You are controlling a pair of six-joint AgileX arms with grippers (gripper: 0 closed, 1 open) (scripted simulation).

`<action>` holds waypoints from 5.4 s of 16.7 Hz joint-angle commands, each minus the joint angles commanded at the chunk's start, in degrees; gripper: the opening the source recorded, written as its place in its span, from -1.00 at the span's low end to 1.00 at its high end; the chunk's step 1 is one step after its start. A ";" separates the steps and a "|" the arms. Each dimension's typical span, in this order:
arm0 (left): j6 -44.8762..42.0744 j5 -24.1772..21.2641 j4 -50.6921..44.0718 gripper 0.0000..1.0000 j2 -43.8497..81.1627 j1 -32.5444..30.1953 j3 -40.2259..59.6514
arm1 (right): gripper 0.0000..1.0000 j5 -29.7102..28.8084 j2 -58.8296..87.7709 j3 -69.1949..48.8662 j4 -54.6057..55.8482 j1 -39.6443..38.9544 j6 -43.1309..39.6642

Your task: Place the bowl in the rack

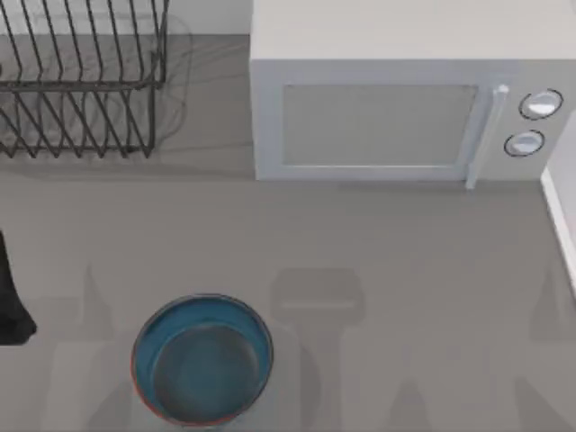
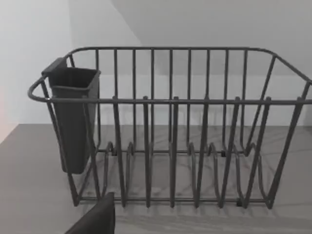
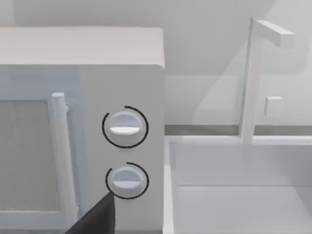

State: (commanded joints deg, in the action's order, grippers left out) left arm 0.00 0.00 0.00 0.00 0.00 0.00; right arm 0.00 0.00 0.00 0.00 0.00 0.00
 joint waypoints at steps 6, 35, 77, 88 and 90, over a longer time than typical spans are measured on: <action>3.80 -0.20 -5.17 1.00 6.06 -3.99 6.00 | 1.00 0.00 0.00 0.00 0.00 0.00 0.00; 48.02 -0.05 -68.47 1.00 103.75 -49.29 82.18 | 1.00 0.00 0.00 0.00 0.00 0.00 0.00; 48.48 -0.08 -57.43 -1.00 109.97 -49.65 77.44 | 1.00 0.00 0.00 0.00 0.00 0.00 0.00; 48.40 -0.05 -92.75 -1.00 105.58 -49.78 108.43 | 1.00 0.00 0.00 0.00 0.00 0.00 0.00; 48.39 -0.05 -92.93 -1.00 105.54 -49.78 108.61 | 1.00 0.00 0.00 0.00 0.00 0.00 0.00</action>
State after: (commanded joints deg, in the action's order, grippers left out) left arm 48.39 -0.05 -92.93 105.54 -49.78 108.61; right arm 0.00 0.00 0.00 0.00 0.00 0.00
